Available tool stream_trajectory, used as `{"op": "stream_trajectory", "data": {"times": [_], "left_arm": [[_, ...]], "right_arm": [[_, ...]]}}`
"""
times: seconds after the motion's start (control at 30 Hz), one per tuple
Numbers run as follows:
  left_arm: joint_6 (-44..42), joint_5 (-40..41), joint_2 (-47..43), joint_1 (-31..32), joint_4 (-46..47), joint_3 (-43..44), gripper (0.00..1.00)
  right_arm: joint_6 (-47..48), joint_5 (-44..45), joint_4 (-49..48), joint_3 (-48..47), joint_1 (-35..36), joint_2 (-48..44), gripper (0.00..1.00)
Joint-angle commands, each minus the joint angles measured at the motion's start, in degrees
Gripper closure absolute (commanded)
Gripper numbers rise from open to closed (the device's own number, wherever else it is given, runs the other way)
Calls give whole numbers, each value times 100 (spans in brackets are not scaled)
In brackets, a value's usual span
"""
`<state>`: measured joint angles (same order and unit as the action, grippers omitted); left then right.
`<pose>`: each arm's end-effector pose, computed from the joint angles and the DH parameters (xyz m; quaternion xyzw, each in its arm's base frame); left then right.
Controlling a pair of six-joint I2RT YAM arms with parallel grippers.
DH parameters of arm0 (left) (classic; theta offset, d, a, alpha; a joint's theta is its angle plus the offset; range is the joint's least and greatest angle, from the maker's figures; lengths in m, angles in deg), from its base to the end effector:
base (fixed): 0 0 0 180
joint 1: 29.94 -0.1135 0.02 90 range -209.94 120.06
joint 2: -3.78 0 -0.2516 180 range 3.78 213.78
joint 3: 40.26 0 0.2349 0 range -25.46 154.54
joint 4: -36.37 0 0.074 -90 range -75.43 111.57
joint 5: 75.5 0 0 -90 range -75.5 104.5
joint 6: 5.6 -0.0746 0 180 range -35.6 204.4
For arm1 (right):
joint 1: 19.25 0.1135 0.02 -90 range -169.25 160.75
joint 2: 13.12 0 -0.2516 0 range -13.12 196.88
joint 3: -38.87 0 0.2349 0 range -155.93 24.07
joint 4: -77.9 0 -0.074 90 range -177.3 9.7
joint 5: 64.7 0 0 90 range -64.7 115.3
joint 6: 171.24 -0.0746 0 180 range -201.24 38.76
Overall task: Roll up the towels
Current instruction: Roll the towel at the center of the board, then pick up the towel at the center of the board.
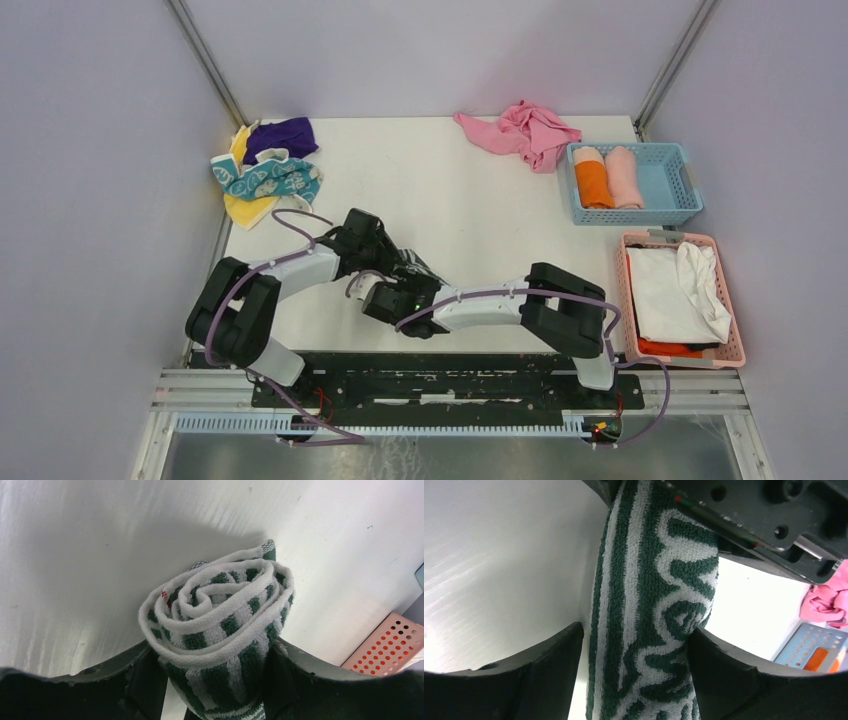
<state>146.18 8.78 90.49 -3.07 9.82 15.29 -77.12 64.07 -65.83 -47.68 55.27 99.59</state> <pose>0.2515 -0.1358 0.1178 -0.2745 0.9194 -0.2283 0.1652 0.1489 0.3626 0.1249 -0.5193 0.7589 -0.1338 0.3695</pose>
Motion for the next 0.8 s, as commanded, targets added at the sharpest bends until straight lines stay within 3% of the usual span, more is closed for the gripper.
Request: {"op": "stream_trajectory", "data": {"times": [0.0,0.27,0.43,0.57,0.77], "left_arm": [[-809,165,521,36,-812,12,34],[-964,132,702,30,-766,183,32],[-1074,116,621,-80,-595,384,28],[-1624,-33,521,-675,-792,1003,23],[-2374,-154,379,-1669,-1509,2270,19]], "right_arm": [[-320,-878,141,167,-421,265,21],[-485,-1724,376,176,-688,359,42],[-521,-1740,618,162,-776,384,73],[-537,-1640,702,291,-819,144,96],[-538,-1167,1010,278,-993,-373,100]]}}
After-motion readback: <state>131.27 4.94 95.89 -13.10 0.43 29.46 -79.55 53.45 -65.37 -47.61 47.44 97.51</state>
